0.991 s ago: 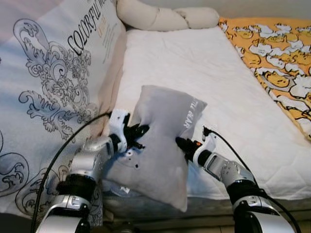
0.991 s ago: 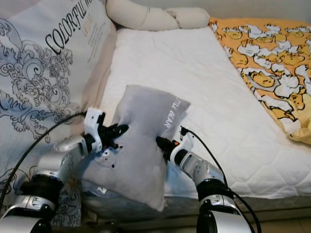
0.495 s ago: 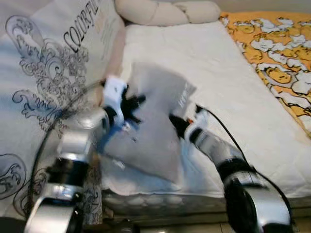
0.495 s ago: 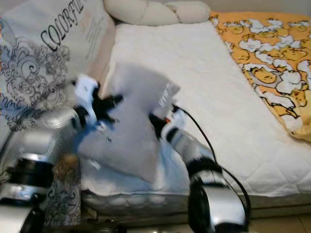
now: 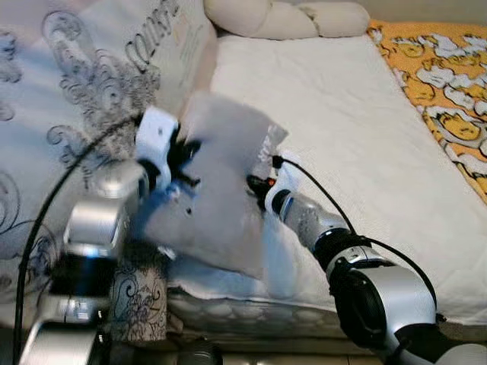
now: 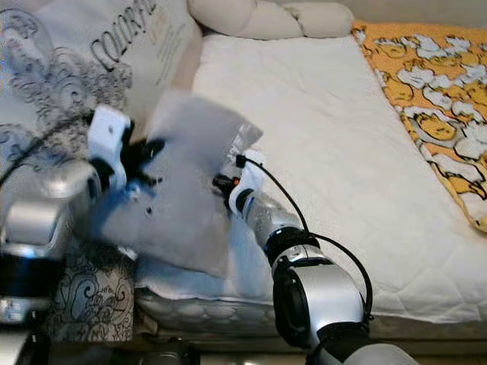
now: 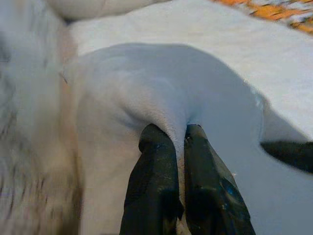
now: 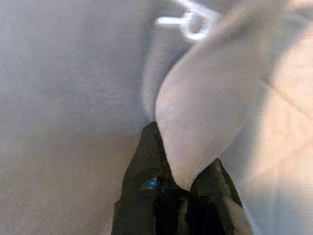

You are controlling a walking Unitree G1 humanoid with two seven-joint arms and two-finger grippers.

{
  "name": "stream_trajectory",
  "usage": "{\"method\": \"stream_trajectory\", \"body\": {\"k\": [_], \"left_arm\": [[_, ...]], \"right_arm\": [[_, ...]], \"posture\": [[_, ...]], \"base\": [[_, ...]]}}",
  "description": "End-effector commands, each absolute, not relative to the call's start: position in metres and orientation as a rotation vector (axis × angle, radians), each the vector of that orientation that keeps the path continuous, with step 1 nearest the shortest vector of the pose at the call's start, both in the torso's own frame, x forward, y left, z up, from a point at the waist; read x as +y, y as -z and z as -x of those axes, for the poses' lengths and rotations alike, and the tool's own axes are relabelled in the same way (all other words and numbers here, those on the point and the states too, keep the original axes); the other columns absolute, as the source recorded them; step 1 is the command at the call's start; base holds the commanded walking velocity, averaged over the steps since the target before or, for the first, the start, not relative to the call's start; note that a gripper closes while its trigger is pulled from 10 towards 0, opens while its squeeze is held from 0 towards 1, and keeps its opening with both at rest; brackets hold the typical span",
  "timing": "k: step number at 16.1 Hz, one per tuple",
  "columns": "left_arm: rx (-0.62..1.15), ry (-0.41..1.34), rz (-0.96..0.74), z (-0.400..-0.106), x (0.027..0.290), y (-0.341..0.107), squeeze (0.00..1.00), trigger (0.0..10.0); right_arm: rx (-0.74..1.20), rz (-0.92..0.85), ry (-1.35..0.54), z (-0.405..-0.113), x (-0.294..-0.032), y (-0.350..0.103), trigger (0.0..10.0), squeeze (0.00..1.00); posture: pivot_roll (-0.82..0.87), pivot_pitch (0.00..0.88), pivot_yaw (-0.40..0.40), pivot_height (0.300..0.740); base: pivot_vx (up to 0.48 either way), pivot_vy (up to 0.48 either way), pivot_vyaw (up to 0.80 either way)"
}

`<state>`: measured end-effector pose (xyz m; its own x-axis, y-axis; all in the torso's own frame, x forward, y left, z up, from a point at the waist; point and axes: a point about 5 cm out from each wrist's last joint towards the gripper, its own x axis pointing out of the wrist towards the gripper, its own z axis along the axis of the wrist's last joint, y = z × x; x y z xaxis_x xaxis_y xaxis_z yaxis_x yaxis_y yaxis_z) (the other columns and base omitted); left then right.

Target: Clean up the room

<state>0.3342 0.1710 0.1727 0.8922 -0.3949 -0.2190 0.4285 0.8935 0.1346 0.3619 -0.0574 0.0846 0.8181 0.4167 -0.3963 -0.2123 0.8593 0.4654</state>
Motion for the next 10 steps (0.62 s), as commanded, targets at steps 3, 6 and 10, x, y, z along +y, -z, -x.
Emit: {"method": "stream_trajectory", "body": {"k": [3,6,10], "left_arm": [[0.092,0.311,-0.275,-0.335,0.176,-0.17,0.0,0.0],[-0.057,0.17,-0.382,-0.337,0.185,-0.192,0.0,0.0],[-0.206,0.14,-0.404,-0.339,0.178,-0.213,0.0,0.0]], "right_arm": [[0.47,-0.363,-0.227,-0.369,-0.075,-0.088,10.0,0.0],[0.427,-0.337,-0.192,-0.372,-0.084,-0.091,10.0,0.0],[0.362,-0.358,-0.15,-0.376,-0.087,-0.098,10.0,0.0]], "posture": [[0.37,0.0,-0.025,0.74],[0.43,0.0,-0.03,0.74],[0.43,0.0,-0.036,0.74]], "base": [[0.0,0.0,0.0],[0.0,0.0,0.0],[0.0,0.0,0.0]]}}
